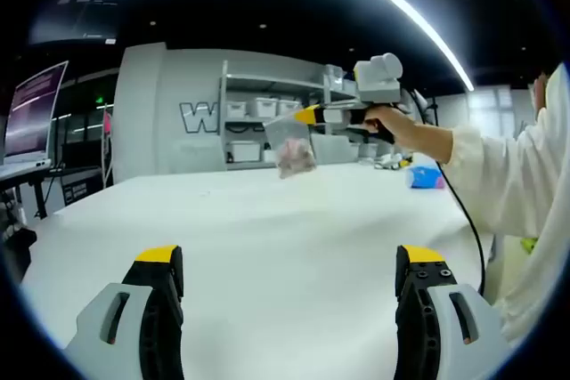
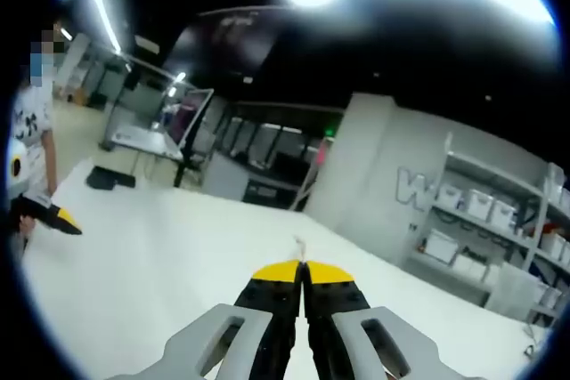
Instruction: Open the resealable bag by pulling the two sides of the seal apart until the entire bag opening is separated and visibly accessible.
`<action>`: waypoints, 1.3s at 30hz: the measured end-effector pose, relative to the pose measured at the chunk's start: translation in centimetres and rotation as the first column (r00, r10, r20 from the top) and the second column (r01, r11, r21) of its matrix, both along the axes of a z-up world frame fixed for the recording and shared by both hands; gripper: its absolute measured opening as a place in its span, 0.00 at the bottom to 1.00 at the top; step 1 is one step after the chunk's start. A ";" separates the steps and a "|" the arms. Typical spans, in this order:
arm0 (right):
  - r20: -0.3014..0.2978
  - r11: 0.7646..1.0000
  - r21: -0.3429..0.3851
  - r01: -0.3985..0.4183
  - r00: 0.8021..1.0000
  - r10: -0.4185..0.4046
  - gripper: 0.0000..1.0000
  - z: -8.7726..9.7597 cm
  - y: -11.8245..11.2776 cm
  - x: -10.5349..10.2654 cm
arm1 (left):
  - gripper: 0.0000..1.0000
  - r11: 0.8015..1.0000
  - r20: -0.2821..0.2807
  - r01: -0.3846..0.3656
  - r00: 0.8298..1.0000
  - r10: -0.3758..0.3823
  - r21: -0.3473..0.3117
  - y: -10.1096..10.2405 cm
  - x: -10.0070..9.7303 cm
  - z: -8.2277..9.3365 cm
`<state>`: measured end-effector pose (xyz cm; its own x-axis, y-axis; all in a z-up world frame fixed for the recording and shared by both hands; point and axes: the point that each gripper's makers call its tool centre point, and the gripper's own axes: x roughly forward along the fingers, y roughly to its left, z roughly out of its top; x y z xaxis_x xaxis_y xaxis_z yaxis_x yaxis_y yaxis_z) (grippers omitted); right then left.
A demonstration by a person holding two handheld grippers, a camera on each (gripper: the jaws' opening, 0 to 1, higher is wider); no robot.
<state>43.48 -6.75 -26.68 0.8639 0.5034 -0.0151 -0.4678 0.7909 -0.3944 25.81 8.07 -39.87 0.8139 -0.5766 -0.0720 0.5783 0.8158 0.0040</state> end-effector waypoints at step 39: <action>0.034 0.994 -0.001 -0.107 0.994 0.107 0.00 -1.2 1.1 -5.0 | 0.98 1.000 -0.006 0.011 1.000 -0.011 0.008 -0.4 0.0 0.0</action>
<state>38.49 -5.67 -27.83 0.8053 0.5927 0.0138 -0.5359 0.7376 -0.4107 25.76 7.68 -39.90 0.8069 -0.5851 -0.0817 0.5875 0.8092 0.0068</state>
